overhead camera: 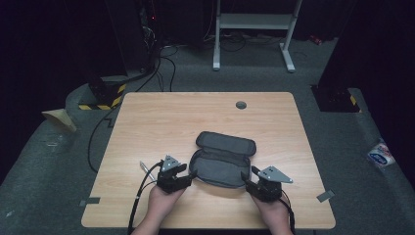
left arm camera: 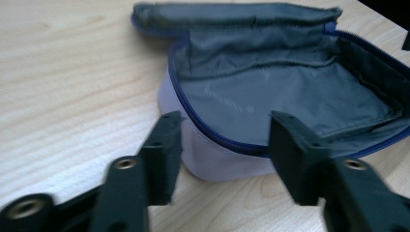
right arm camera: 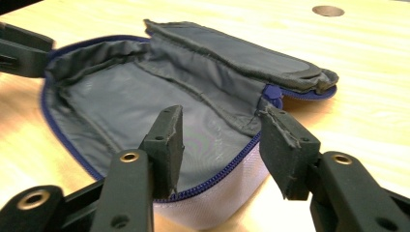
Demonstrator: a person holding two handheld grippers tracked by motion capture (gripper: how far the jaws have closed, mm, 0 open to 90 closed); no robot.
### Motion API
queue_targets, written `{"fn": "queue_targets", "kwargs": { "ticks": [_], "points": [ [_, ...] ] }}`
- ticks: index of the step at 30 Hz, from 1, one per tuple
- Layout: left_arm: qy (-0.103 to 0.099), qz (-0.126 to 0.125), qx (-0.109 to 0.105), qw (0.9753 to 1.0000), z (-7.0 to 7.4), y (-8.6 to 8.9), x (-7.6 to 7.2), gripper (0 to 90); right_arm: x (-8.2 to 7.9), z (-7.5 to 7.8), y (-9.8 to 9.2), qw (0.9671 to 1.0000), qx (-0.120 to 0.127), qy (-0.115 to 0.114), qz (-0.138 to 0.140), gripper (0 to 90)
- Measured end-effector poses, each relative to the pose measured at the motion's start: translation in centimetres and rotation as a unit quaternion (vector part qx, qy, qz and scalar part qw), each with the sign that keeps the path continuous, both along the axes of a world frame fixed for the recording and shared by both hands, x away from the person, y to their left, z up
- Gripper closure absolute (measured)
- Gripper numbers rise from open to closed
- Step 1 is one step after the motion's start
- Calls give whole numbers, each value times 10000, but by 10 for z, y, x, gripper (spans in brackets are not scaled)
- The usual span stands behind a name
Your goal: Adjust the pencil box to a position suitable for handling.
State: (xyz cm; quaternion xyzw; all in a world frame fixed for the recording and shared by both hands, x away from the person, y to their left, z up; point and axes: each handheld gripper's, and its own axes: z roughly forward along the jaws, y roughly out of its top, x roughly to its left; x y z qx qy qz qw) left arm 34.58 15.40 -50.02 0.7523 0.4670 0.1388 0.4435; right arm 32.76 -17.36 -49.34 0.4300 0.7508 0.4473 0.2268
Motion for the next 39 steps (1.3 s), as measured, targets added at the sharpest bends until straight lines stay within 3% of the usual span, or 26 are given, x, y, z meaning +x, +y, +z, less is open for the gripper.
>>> {"fn": "queue_targets", "kwargs": {
  "ticks": [2,3,9,16,19,28,39],
  "points": [
    [84,1,-141,9999,-2,1,-1,560,-2,-1,0,9999,-14,104,52,530],
    [68,-32,-99,9999,-2,2,-2,575,-2,-3,1,9998,-7,193,75,538],
    [68,-271,-18,9996,-5,-4,-9,568,4,-12,2,9993,-134,353,-85,582],
    [-168,-148,-147,9996,2,1,-15,537,21,-16,3,9990,-248,356,-123,637],
    [-227,-117,-89,9996,1,1,-14,531,28,-16,3,9988,-297,359,-142,645],
    [-204,-63,-75,9997,-1,-3,-12,544,52,-13,8,9985,-408,355,-114,654],
    [-179,34,-94,9998,-1,8,-11,543,57,-14,22,9985,-378,395,-64,659]
  ]
}}
